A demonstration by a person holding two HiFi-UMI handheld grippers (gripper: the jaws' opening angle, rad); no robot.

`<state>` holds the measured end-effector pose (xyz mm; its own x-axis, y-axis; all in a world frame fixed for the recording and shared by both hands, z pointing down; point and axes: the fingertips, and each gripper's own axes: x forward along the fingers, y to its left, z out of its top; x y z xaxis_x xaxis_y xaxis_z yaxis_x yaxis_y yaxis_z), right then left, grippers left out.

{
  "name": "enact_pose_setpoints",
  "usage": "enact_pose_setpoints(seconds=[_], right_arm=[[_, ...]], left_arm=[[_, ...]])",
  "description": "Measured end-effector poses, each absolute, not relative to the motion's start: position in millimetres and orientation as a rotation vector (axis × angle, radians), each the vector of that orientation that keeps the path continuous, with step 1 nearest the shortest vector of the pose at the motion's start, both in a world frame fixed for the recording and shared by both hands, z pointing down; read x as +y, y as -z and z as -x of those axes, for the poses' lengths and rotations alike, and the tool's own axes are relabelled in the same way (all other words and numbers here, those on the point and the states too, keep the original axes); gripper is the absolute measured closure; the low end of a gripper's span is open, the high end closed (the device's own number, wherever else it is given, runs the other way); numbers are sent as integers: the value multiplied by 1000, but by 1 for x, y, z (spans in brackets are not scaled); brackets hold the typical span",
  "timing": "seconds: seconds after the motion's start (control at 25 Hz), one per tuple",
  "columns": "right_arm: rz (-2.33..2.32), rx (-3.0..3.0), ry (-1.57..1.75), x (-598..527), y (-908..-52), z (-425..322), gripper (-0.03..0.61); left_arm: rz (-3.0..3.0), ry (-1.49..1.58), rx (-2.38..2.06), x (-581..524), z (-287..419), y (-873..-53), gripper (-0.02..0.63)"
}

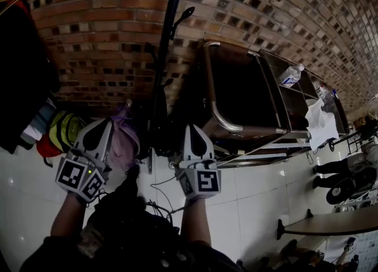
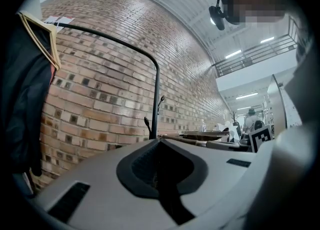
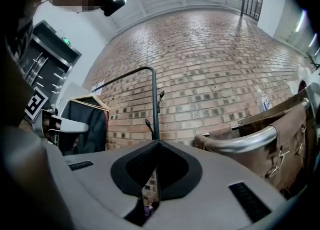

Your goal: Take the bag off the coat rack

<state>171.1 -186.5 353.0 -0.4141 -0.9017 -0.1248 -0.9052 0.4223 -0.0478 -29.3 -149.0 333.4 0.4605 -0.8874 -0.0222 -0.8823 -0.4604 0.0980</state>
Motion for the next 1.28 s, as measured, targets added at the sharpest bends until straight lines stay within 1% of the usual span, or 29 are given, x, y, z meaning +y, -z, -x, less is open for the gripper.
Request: enact_pose_setpoints(seconds=[0.16,0.28,0.4,0.52,0.6,0.68,0.88,1.08,1.28], right_arm=[[1636,2587,-29,-212,-372,-160,557],[1650,2626,-6,-236,-388,-152,536],[1650,2635,11,-260,-401,-141,492],[1647,2655,20,-286,-416,-131,430],[1650,2687,20,-303,-431,-124,419],[1670,2702,20,-318,-445,-117,393],[1687,2794,37,-347,-485,-99,390],[1721,2857,89,-375,-522,-96,390],[1719,2930,98,-394,-545,-90,390]], left_arm=[[-2661,134,-1529,-182,21,-342,597],[-2650,133,-1489,-210,19,-353,597],[-2641,111,-1480,-236,24,-365,597],[-2635,100,-1478,-263,27,-375,597],[-2643,102,-1480,-281,28,-383,597],[-2660,89,-1476,-296,29,-393,597],[-2676,52,-1441,-327,26,-418,595],[-2652,14,-1415,-355,23,-440,595],[-2634,-3,-1410,-379,23,-451,595]])
